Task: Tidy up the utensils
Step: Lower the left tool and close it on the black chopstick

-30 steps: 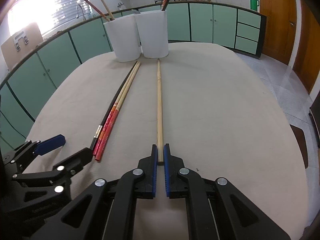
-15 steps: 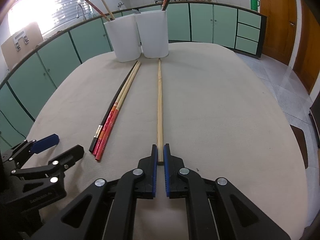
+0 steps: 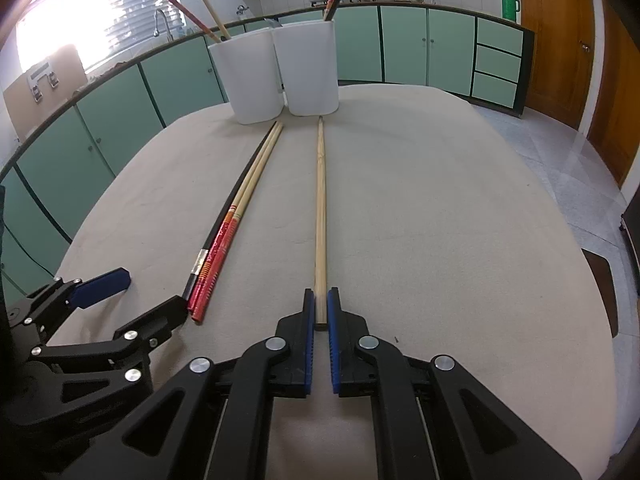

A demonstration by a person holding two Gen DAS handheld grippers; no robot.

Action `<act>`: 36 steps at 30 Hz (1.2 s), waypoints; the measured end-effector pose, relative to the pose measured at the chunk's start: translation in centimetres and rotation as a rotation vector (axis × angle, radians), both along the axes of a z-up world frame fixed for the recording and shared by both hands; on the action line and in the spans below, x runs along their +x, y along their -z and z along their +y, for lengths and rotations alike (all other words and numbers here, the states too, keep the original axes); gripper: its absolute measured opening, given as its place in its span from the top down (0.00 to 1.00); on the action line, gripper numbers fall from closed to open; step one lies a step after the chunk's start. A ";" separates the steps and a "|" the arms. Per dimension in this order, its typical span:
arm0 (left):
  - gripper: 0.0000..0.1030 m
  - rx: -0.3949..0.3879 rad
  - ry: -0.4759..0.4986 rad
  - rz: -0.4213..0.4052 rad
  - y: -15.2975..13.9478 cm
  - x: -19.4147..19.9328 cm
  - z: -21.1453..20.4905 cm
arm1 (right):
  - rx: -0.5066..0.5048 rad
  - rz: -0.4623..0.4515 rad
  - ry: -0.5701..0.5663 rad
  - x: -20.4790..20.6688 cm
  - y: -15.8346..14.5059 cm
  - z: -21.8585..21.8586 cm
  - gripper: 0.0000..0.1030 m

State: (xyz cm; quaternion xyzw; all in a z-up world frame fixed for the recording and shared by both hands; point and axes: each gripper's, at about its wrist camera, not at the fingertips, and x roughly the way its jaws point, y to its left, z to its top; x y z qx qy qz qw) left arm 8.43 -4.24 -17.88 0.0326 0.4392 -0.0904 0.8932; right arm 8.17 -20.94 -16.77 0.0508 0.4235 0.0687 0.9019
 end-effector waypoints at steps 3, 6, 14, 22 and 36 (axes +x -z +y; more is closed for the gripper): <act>0.29 -0.010 0.020 0.001 0.0 0.0 -0.5 | 0.004 0.001 0.000 0.0 0.0 0.0 0.94; 0.29 -0.013 0.024 0.000 0.0 0.1 -0.6 | 0.005 0.001 -0.002 0.0 0.0 0.0 0.94; 0.29 -0.026 -0.017 -0.005 0.0 0.2 0.7 | -0.010 -0.001 -0.025 0.0 0.0 -0.3 0.93; 0.29 -0.037 -0.025 -0.006 0.0 0.1 0.7 | -0.023 -0.005 -0.050 -0.3 0.0 -0.3 0.93; 0.79 -0.041 0.010 -0.020 -0.1 0.5 -0.1 | -0.022 -0.008 -0.057 -0.5 0.2 -0.5 0.93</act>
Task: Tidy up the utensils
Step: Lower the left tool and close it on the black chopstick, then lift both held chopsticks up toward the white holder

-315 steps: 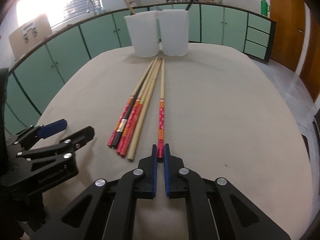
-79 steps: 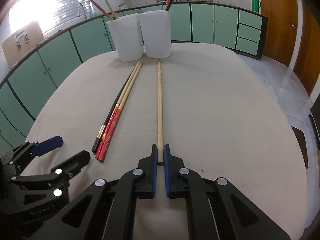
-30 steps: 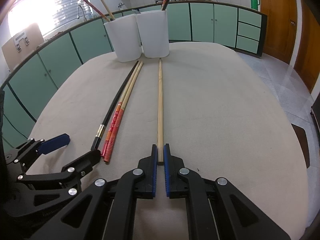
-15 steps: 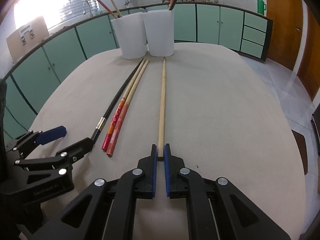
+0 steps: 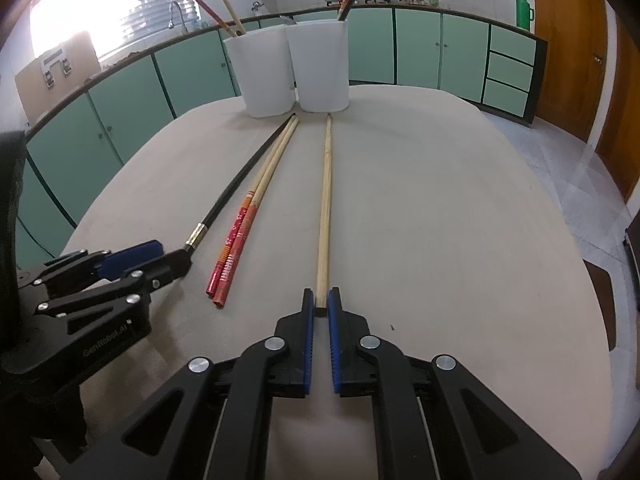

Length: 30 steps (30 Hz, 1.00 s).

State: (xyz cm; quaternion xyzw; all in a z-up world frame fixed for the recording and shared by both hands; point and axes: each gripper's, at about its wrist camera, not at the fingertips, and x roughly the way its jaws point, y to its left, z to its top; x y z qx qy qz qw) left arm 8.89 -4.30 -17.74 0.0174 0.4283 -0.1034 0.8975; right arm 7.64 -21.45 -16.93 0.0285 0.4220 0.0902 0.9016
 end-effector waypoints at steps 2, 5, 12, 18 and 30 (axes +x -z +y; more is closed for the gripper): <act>0.87 -0.005 0.009 0.000 0.0 0.0 -0.1 | -0.002 0.001 -0.002 -0.1 0.0 -0.1 0.92; 0.87 -0.021 0.006 0.004 0.0 -0.2 0.1 | -0.012 -0.001 -0.014 -0.5 0.0 -0.1 0.90; 0.85 -0.050 0.002 0.012 0.1 -0.2 0.4 | -0.021 -0.004 -0.029 -0.6 0.0 -0.1 0.87; 0.81 -0.070 0.009 0.016 0.1 0.3 0.6 | -0.016 -0.001 -0.013 0.0 0.0 -0.1 0.87; 0.66 -0.065 0.014 0.009 0.0 0.8 0.5 | 0.000 0.006 -0.012 0.2 0.0 -0.1 0.87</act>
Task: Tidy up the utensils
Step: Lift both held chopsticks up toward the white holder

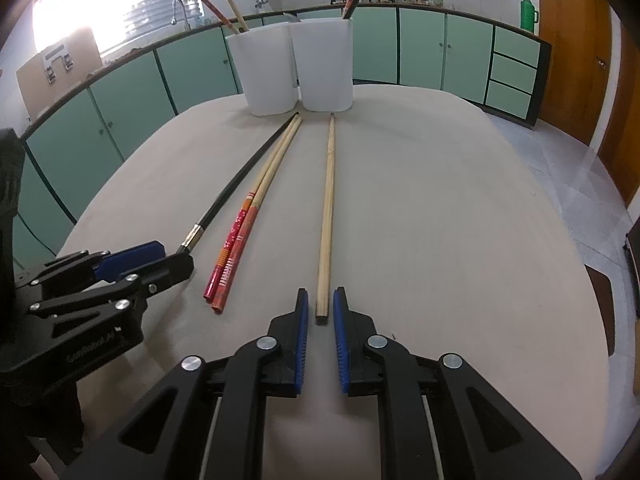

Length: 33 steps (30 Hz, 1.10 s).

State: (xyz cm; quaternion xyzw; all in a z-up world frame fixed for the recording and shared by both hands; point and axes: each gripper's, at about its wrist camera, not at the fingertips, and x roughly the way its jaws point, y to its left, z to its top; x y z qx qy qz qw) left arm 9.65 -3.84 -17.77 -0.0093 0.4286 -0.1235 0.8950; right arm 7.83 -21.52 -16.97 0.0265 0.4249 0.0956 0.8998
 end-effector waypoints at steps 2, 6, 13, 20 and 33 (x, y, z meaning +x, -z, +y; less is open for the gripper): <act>0.68 0.003 -0.002 0.001 0.0 0.2 0.0 | 0.000 0.001 0.000 0.0 0.0 0.0 0.87; 0.68 0.013 -0.005 0.000 0.0 0.2 -0.2 | -0.003 0.002 0.001 0.1 0.0 0.1 0.87; 0.68 0.008 -0.008 0.002 0.0 0.4 -0.1 | -0.004 0.002 0.001 0.1 -0.1 0.1 0.87; 0.68 0.003 -0.006 0.001 0.1 -0.4 0.2 | -0.001 0.002 0.002 0.2 0.0 0.1 0.87; 0.91 0.023 0.005 0.000 0.3 0.0 -0.6 | 0.001 0.004 0.001 0.3 0.1 0.3 0.88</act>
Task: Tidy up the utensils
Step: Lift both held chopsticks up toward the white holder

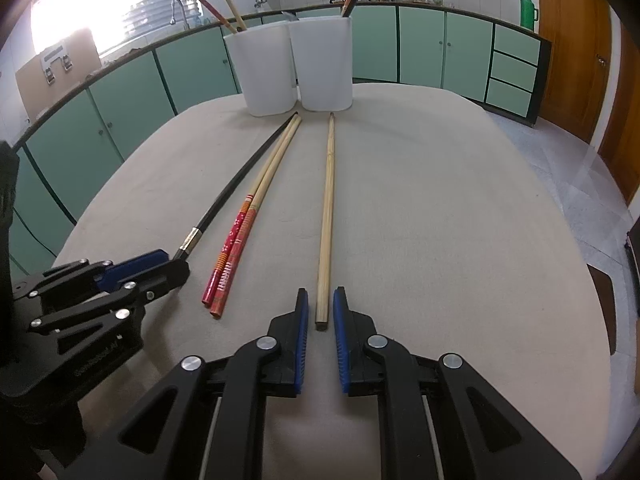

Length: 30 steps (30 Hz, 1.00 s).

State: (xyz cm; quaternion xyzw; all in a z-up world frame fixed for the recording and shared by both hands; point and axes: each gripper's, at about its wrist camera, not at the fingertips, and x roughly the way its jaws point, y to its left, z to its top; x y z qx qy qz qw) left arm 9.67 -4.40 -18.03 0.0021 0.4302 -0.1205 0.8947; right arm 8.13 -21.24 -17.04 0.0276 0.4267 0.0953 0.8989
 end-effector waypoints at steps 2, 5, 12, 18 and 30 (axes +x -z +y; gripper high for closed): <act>0.94 -0.004 0.000 0.000 0.0 0.0 0.0 | 0.004 -0.001 -0.009 0.0 0.0 0.1 0.93; 0.94 -0.013 -0.001 -0.004 -0.1 -0.1 0.1 | 0.005 -0.005 -0.008 -0.1 0.0 0.0 0.93; 0.94 -0.004 0.000 -0.062 -2.2 -1.4 0.9 | 0.006 -0.041 -0.007 -0.7 -1.5 -0.6 0.94; 0.94 -0.007 0.005 -0.189 -7.9 -2.5 1.8 | -0.040 -0.141 -0.024 -1.0 -6.7 -1.1 0.94; 0.95 -0.091 0.065 -0.406 -19.1 -0.1 2.4 | -0.077 -0.347 -0.133 3.5 -19.4 -1.5 0.94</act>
